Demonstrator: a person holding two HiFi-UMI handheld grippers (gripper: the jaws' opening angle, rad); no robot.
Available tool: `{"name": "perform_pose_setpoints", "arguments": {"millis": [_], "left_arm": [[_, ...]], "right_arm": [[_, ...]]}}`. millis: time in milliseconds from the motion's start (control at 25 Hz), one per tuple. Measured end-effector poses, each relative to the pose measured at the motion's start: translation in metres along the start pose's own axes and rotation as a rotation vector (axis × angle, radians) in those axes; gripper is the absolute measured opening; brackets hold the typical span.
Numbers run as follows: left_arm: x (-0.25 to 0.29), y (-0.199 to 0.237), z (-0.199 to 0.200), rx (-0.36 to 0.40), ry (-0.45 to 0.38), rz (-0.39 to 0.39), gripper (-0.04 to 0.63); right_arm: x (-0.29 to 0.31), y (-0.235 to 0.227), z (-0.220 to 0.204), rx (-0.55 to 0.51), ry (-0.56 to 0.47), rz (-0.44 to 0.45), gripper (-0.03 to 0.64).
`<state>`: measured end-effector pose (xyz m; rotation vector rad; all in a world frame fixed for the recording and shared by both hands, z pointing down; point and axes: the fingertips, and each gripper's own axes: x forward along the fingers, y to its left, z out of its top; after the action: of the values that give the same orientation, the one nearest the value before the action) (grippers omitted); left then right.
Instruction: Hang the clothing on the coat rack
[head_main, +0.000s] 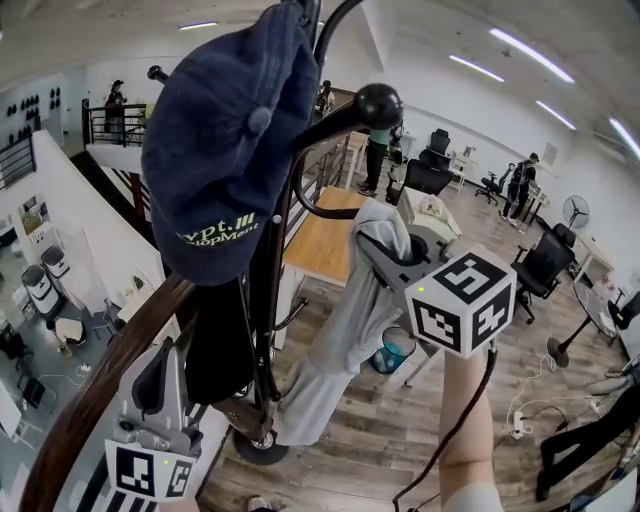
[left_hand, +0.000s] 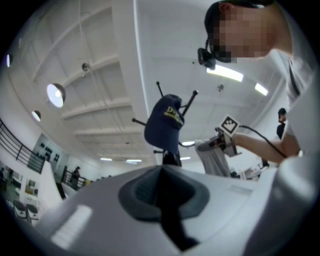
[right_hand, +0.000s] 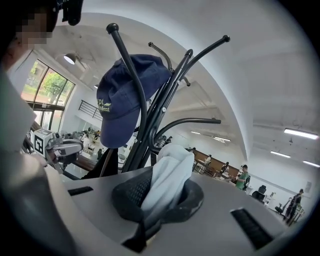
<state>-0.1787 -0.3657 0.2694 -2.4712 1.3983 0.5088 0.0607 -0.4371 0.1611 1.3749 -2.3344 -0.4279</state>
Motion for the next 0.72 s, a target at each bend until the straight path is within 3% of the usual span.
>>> {"name": "perform_pose_setpoints", "arguments": {"millis": [400,720], "left_arm": [[-0.005,0.001,-0.004,-0.002,0.006,0.014,0.005],[0.0,-0.005,-0.007,-0.002,0.022,-0.002,0.005]], "right_arm": [[0.006,0.005,-0.02,0.054,-0.019,0.002,0.008],[-0.003,-0.002,-0.032,0.217,-0.172,-0.039,0.043]]}}
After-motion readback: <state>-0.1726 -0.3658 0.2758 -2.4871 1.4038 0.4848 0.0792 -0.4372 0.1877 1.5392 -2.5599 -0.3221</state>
